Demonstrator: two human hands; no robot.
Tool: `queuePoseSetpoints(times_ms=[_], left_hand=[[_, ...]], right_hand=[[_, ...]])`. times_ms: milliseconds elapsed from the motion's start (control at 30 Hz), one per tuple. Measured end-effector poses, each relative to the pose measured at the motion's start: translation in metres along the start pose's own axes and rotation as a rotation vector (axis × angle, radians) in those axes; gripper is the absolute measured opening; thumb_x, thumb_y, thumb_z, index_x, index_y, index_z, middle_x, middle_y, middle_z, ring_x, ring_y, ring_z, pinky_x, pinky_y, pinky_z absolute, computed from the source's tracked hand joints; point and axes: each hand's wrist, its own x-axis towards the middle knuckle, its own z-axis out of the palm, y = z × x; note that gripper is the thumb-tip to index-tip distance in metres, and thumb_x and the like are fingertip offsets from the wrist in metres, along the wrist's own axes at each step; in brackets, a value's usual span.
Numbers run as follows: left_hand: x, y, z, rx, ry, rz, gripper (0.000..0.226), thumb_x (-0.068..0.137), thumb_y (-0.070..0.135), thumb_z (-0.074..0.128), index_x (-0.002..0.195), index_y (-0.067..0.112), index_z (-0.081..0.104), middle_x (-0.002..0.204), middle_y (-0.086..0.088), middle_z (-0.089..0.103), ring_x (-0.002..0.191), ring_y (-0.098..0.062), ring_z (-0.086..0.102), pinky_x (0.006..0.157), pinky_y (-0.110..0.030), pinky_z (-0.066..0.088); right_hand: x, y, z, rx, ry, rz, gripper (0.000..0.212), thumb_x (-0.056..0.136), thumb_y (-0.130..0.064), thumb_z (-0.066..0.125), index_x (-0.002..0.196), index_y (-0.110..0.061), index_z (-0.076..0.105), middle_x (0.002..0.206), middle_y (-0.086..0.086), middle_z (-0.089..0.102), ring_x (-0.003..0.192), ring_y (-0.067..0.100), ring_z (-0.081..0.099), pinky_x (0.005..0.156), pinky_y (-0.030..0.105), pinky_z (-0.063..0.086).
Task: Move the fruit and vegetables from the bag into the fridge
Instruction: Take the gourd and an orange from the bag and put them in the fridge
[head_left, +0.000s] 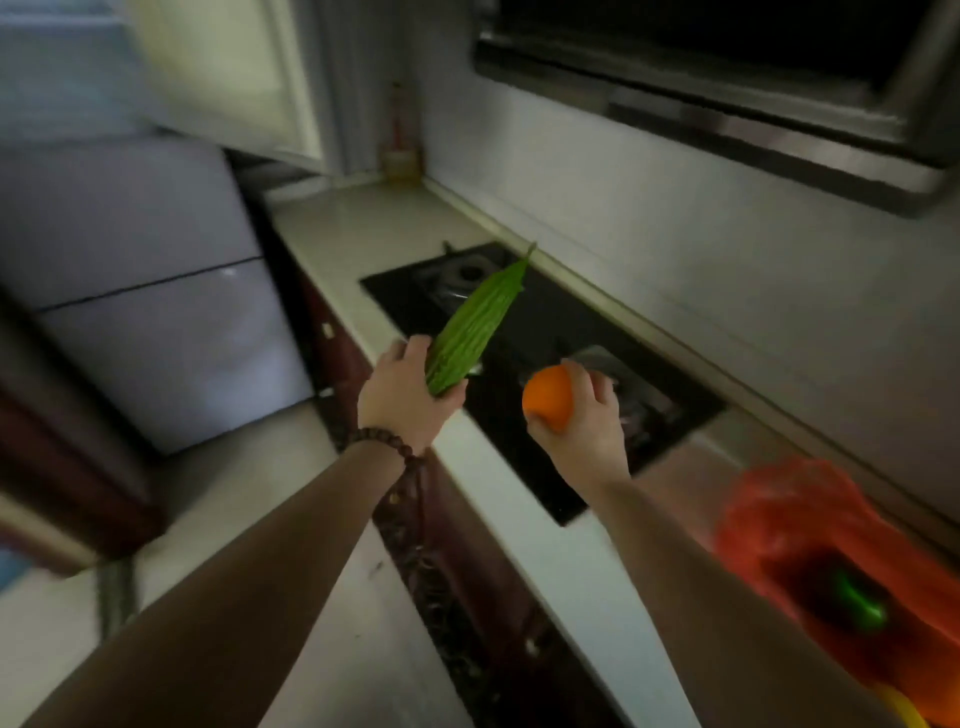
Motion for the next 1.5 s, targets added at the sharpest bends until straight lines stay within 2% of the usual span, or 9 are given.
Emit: queuePoseSetpoints(times_ms=[133,300,367,500,667,900,1133,1267,1500], left_hand=[[0.002,-0.097,-0.068,0.076,0.114,-0.153,0.054,0.079,0.046,0.064,0.122,0.018,0.048,0.103,-0.003,0.051,0.092,-0.024,0.053,0.071,-0.036,0.048],[0.007,-0.217,-0.152,0.144,0.179,-0.292,0.044,0.079,0.043,0.066,0.112,0.019,0.049,0.096,0.003,0.047,0.083,-0.018,0.050,0.063,-0.030,0.040],[0.010,-0.259,-0.183,0.171,0.204,-0.336,0.042,0.079,0.042,0.067,0.109,0.019,0.050,0.095,0.005,0.045,0.082,-0.015,0.047,0.064,-0.029,0.036],[0.021,-0.326,-0.232,0.217,0.240,-0.399,0.044,0.077,0.045,0.067,0.108,0.019,0.049,0.095,0.004,0.046,0.083,-0.017,0.049,0.065,-0.031,0.042],[0.048,-0.383,-0.276,0.229,0.267,-0.452,0.046,0.078,0.046,0.066,0.110,0.018,0.048,0.098,0.002,0.047,0.087,-0.020,0.050,0.070,-0.037,0.049],[0.120,-0.452,-0.306,0.256,0.301,-0.483,0.050,0.080,0.048,0.063,0.116,0.018,0.047,0.102,0.000,0.049,0.089,-0.018,0.051,0.071,-0.034,0.049],[0.236,-0.523,-0.321,0.329,0.371,-0.498,0.052,0.084,0.048,0.059,0.120,0.014,0.043,0.108,-0.003,0.049,0.095,-0.020,0.053,0.070,-0.031,0.044],[0.313,-0.558,-0.332,0.336,0.374,-0.533,0.053,0.083,0.049,0.059,0.119,0.013,0.043,0.110,-0.005,0.050,0.098,-0.025,0.054,0.074,-0.039,0.049],[0.417,-0.609,-0.335,0.330,0.382,-0.552,0.047,0.083,0.049,0.059,0.109,0.013,0.045,0.106,-0.005,0.050,0.093,-0.025,0.055,0.072,-0.037,0.049]], right_hand=[[0.027,-0.083,0.085,0.044,-0.097,-0.172,0.077,0.076,-0.034,0.072,0.141,-0.025,0.031,0.140,0.009,0.030,0.122,0.034,0.040,0.095,0.048,0.045],[0.042,-0.194,0.195,0.080,-0.147,-0.323,0.077,0.076,-0.035,0.073,0.140,-0.023,0.032,0.140,0.008,0.033,0.122,0.029,0.041,0.091,0.037,0.045],[0.046,-0.234,0.236,0.093,-0.154,-0.399,0.077,0.075,-0.036,0.073,0.139,-0.022,0.035,0.137,0.009,0.037,0.119,0.029,0.044,0.090,0.040,0.048],[0.052,-0.305,0.298,0.114,-0.189,-0.472,0.076,0.075,-0.035,0.074,0.139,-0.020,0.037,0.138,0.010,0.039,0.120,0.031,0.044,0.091,0.042,0.047],[0.081,-0.371,0.351,0.141,-0.227,-0.545,0.076,0.074,-0.032,0.075,0.139,-0.017,0.039,0.138,0.011,0.038,0.120,0.032,0.043,0.090,0.041,0.046],[0.154,-0.434,0.419,0.149,-0.237,-0.627,0.077,0.074,-0.033,0.075,0.139,-0.018,0.037,0.139,0.010,0.036,0.122,0.032,0.040,0.087,0.041,0.047],[0.276,-0.486,0.493,0.186,-0.216,-0.645,0.076,0.077,-0.033,0.074,0.139,-0.017,0.035,0.141,0.013,0.033,0.123,0.033,0.039,0.087,0.037,0.045],[0.348,-0.519,0.525,0.189,-0.224,-0.670,0.076,0.077,-0.032,0.074,0.140,-0.017,0.035,0.140,0.014,0.033,0.123,0.033,0.040,0.087,0.037,0.044],[0.461,-0.572,0.567,0.195,-0.221,-0.718,0.078,0.077,-0.035,0.074,0.141,-0.020,0.033,0.141,0.012,0.033,0.123,0.031,0.039,0.090,0.040,0.044]])
